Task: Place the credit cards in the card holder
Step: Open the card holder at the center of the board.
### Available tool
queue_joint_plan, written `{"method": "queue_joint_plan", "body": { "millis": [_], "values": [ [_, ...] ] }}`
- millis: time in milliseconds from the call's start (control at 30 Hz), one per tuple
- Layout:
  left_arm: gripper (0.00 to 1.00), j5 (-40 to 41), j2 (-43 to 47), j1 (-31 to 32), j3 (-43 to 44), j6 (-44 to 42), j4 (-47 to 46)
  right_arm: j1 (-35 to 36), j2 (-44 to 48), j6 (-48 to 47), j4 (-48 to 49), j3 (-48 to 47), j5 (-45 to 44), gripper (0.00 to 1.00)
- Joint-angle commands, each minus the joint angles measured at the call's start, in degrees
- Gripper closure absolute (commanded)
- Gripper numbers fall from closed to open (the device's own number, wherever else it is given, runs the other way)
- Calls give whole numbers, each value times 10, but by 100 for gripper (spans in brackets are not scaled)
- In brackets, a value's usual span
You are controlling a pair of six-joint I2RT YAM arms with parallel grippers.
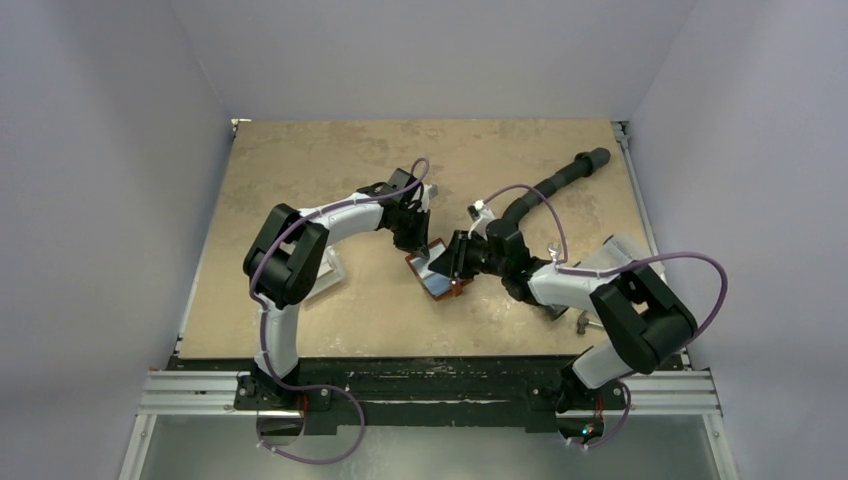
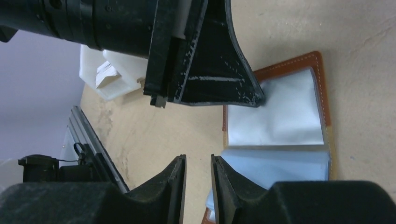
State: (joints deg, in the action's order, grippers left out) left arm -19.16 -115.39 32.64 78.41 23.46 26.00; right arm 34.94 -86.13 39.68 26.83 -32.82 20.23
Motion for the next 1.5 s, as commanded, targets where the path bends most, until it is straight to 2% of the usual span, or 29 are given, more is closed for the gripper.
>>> {"method": "queue_joint_plan", "body": {
  "millis": [0, 100, 300, 400, 500, 600, 667, 767, 867, 1033, 1167, 1300, 1467],
  "values": [
    [100, 4, -10, -2, 4, 4, 3, 1, -46, 25, 46, -26, 19, 66],
    [100, 5, -9, -2, 4, 3, 5, 1, -89, 34, 81, -8, 37, 69],
    [100, 11, -9, -2, 10, 1, 10, -2, -140, 72, 220, 116, 43, 77],
    [100, 11, -11, -2, 13, 0, 11, -4, -155, 74, 240, 131, 48, 79],
    [100, 11, -12, -2, 12, 0, 12, -4, -117, 62, 194, 109, 46, 79],
    [100, 12, -13, -2, 11, 0, 12, -4, -42, -4, 58, 57, 11, 77],
    [100, 11, -13, -2, 11, 0, 11, -4, 10, -26, -13, 31, -17, 73],
    [100, 8, -15, -2, 10, 1, 9, -4, 60, -36, -57, 17, -19, 67],
    [100, 2, -14, -2, 10, 2, 8, -4, 63, -17, -30, 43, -5, 65],
    [100, 6, -13, -2, 9, 1, 9, -4, -14, 44, 121, 127, 35, 68],
    [100, 7, -11, -2, 9, 1, 10, -4, -55, 69, 188, 182, 40, 69],
    [100, 5, -10, -2, 10, 1, 9, -4, -41, 61, 168, 184, 30, 70],
    [100, 4, -9, -2, 9, 1, 10, -4, 15, 16, 57, 117, 11, 70]
  ]
}}
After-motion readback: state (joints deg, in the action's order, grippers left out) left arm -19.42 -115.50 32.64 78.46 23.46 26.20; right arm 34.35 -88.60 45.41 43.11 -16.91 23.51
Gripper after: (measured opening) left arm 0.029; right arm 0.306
